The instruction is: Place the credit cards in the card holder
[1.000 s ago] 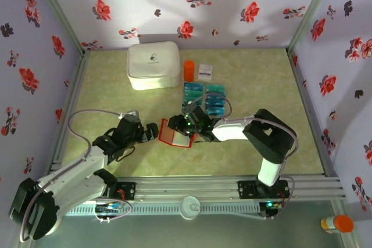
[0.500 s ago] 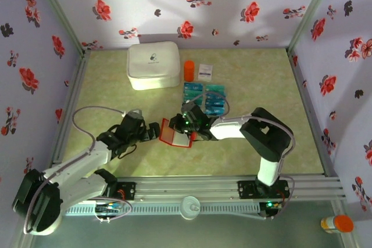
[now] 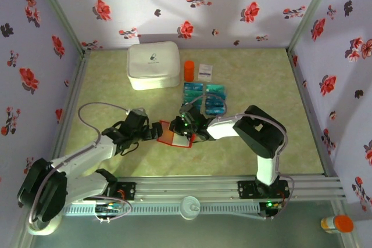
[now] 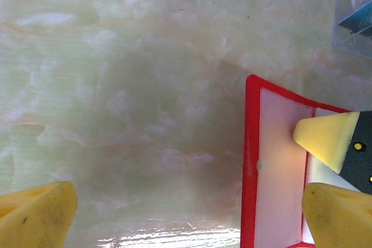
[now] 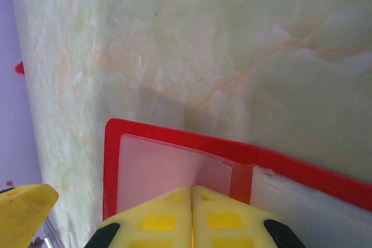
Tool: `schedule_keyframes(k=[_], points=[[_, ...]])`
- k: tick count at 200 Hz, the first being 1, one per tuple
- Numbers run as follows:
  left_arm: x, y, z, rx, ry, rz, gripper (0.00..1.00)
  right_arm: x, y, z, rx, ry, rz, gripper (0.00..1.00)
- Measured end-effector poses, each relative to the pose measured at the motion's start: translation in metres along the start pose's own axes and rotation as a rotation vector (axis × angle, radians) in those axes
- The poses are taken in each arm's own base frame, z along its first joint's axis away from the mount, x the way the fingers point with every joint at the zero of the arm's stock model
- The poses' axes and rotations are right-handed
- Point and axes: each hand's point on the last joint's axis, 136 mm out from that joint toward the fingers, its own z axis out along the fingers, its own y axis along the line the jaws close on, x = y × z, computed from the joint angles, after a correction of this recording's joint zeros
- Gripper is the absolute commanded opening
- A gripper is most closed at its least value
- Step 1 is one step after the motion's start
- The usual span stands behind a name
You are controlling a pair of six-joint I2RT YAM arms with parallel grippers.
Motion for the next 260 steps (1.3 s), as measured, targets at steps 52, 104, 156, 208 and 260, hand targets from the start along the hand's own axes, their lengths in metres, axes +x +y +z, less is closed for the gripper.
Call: schedule_keyframes(k=[52,104,156,208,260], points=[[0.005,-0.001,0.01,-0.021,0.042,0.027,1.0,0.001,0.001,0.0,-0.003,0.004,-0.002,0.09],[0.013,-0.003,0.02,-0.037,0.081,0.068,1.0,-0.001,0.005,-0.006,-0.008,0.004,-0.014,0.11],[0.013,-0.003,0.024,-0.044,0.083,0.07,1.0,-0.042,0.027,-0.059,-0.002,-0.07,-0.086,0.3],[0.018,0.004,0.029,-0.069,0.088,0.074,1.0,-0.104,0.048,-0.113,0.153,-0.131,-0.336,0.58],[0.021,0.007,0.032,-0.079,0.089,0.078,1.0,-0.112,0.015,-0.115,0.414,-0.007,-0.586,0.57]])
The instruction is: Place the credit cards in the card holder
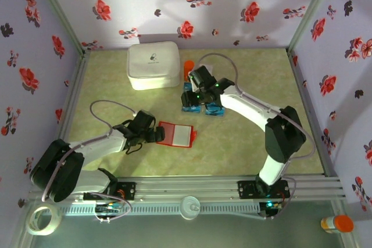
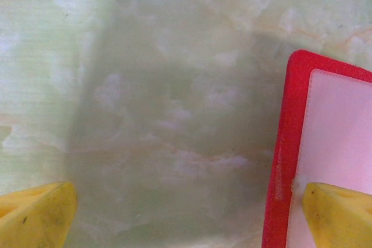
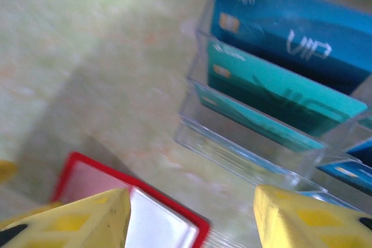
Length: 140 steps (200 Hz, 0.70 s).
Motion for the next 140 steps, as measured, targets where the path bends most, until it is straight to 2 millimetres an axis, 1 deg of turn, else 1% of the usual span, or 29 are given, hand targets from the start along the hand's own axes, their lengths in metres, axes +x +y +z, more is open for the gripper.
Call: schedule_keyframes(k=[18,36,60,85,110,140], points=[[-0.001,0.0,0.0,0.001,-0.004,0.0,1.0,0.014,-0.012,0.01,0.061,0.067,-0.057,0.55],[-0.001,0.0,0.0,-0.001,-0.006,-0.001,1.0,0.021,-0.02,0.016,0.102,0.113,-0.107,0.51],[-0.001,0.001,0.001,-0.001,-0.007,-0.001,1.0,0.017,-0.023,0.021,0.137,0.129,-0.157,0.48],[-0.001,0.001,0.001,-0.001,-0.007,-0.001,1.0,0.011,-0.021,0.025,0.167,0.137,-0.211,0.45],[-0.001,0.001,0.001,-0.002,-0.007,-0.001,1.0,0.007,-0.014,0.034,0.195,0.15,-0.279,0.45],[-0.001,0.001,0.001,-0.002,-0.007,-0.001,1.0,0.005,-0.012,0.046,0.242,0.179,-0.349,0.43]])
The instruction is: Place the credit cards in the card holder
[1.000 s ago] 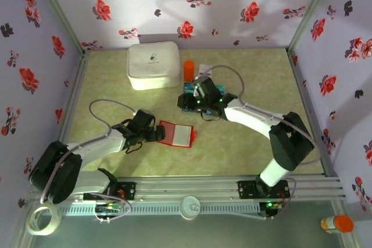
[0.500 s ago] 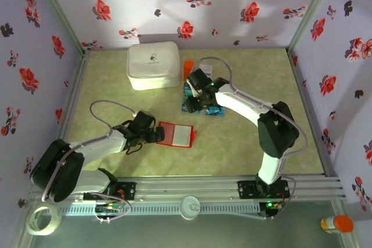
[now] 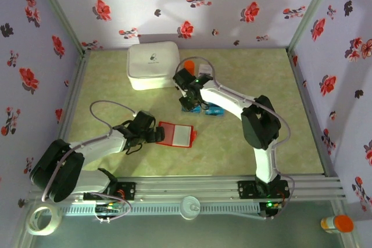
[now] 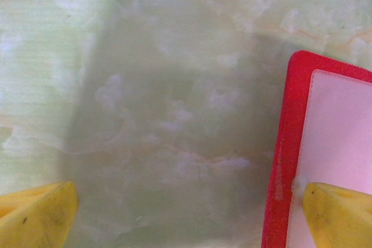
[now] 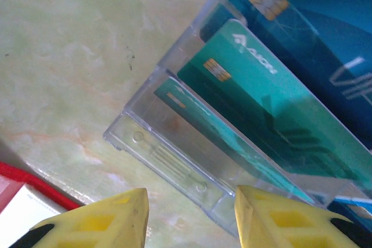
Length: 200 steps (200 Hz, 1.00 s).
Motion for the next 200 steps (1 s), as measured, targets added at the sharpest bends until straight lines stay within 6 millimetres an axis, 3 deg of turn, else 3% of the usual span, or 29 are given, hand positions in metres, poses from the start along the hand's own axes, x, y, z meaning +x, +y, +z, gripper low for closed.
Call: schedule_keyframes(k=[83,200], points=[[0.0,0.0,0.0,0.0,0.0,0.0,1.0,0.003,-0.006,0.019,0.085,0.067,-0.095,0.4],[0.0,0.0,0.0,0.0,0.0,0.0,1.0,0.006,-0.006,0.023,0.088,0.09,-0.126,0.18]])
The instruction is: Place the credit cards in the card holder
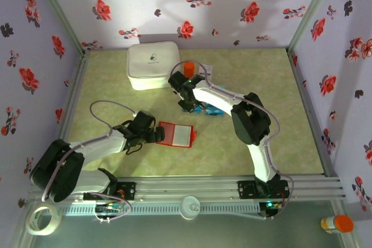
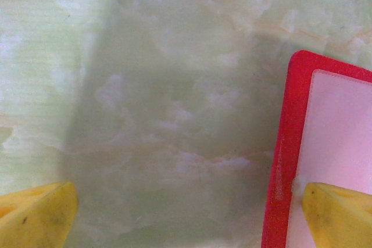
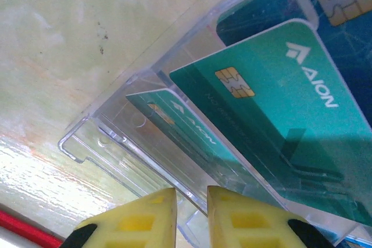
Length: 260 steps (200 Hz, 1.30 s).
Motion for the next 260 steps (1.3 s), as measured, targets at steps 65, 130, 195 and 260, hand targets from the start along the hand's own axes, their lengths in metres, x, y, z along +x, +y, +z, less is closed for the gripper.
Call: schedule_keyframes(k=[65,130,195,260], points=[[0.0,0.0,0.0,0.001,-0.002,0.0,1.0,0.002,0.0,-0.002,0.002,0.005,-0.033,0.04],[0.0,0.001,0.0,0.0,-0.006,-0.001,1.0,0.01,-0.02,0.0,0.015,0.01,0.01,0.04],[0.0,0.001,0.0,0.002,-0.01,-0.002,1.0,0.018,-0.034,0.002,0.017,0.025,0.051,0.19],[0.0,0.001,0.0,0.001,-0.012,-0.001,1.0,0.018,-0.032,0.003,0.007,0.026,0.055,0.23]])
